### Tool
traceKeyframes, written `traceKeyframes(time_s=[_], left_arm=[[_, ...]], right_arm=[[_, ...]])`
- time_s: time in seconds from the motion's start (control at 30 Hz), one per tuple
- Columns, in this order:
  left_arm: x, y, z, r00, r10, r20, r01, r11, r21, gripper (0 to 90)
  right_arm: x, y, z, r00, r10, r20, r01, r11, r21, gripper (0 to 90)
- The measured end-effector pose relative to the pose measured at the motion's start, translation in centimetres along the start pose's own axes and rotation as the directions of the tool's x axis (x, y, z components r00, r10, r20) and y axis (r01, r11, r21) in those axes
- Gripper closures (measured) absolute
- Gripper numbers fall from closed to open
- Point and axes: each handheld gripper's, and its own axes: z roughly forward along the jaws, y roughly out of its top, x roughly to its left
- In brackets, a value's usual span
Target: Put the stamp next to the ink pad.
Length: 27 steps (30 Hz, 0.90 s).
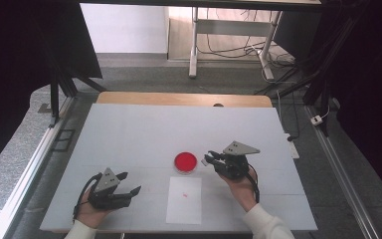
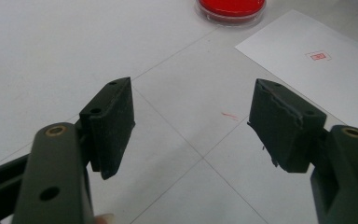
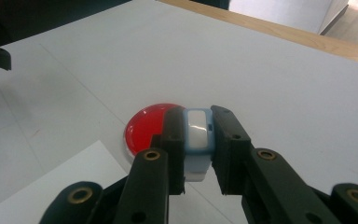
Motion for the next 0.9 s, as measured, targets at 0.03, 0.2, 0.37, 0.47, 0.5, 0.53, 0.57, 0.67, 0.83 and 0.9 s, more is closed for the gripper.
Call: traceKeyframes(time_s=[0.03,0.2,0.37,0.47,0.5,0.53,0.57,0.67,0.83,0.9], left_arm=[[0.0,0.0,0.0,1.0000,0.002,0.000,-0.002,1.0000,0.002,30.8],[-0.1,0.0,0.2,1.0000,0.006,0.007,-0.006,0.9999,0.015,30.6],[-0.1,0.0,0.4,0.9999,0.005,0.010,-0.006,0.9997,0.023,30.6],[-0.2,0.0,0.4,0.9999,0.006,0.010,-0.007,0.9997,0.022,30.5],[-0.2,0.0,0.4,0.9999,0.006,0.009,-0.006,0.9997,0.023,30.6],[-0.2,0.0,0.4,0.9999,0.006,0.009,-0.006,0.9997,0.024,30.6],[-0.2,0.0,0.4,1.0000,0.004,0.008,-0.005,0.9997,0.024,30.5],[-0.1,0.0,0.4,1.0000,0.003,0.008,-0.003,0.9997,0.024,30.6],[-0.1,0.0,0.4,1.0000,0.003,0.008,-0.004,0.9997,0.025,30.6],[-0.1,0.0,0.5,1.0000,0.005,0.008,-0.005,0.9997,0.025,30.6]], right_arm=[[-0.1,0.1,0.2,1.0000,0.002,0.000,-0.002,1.000,-0.005,75.1],[-0.2,0.6,0.9,0.9998,-0.014,0.010,0.014,1.000,0.013,75.1],[-0.6,0.6,1.5,0.9994,-0.024,0.024,0.023,0.999,0.030,75.1],[-0.7,0.6,2.1,0.9988,-0.040,0.028,0.039,0.998,0.051,75.0],[-0.7,0.5,2.3,0.9983,-0.049,0.032,0.047,0.997,0.056,75.0],[-0.8,0.5,2.5,0.9980,-0.053,0.034,0.050,0.997,0.066,75.0],[-0.8,0.5,2.8,0.9980,-0.053,0.033,0.050,0.996,0.070,75.0],[-1.0,0.5,3.5,0.9986,-0.047,0.026,0.045,0.995,0.089,74.9],[-1.5,0.3,4.2,0.9986,-0.044,0.031,0.040,0.992,0.121,74.8],[-1.6,0.2,4.5,0.9986,-0.041,0.034,0.036,0.991,0.132,74.8]])
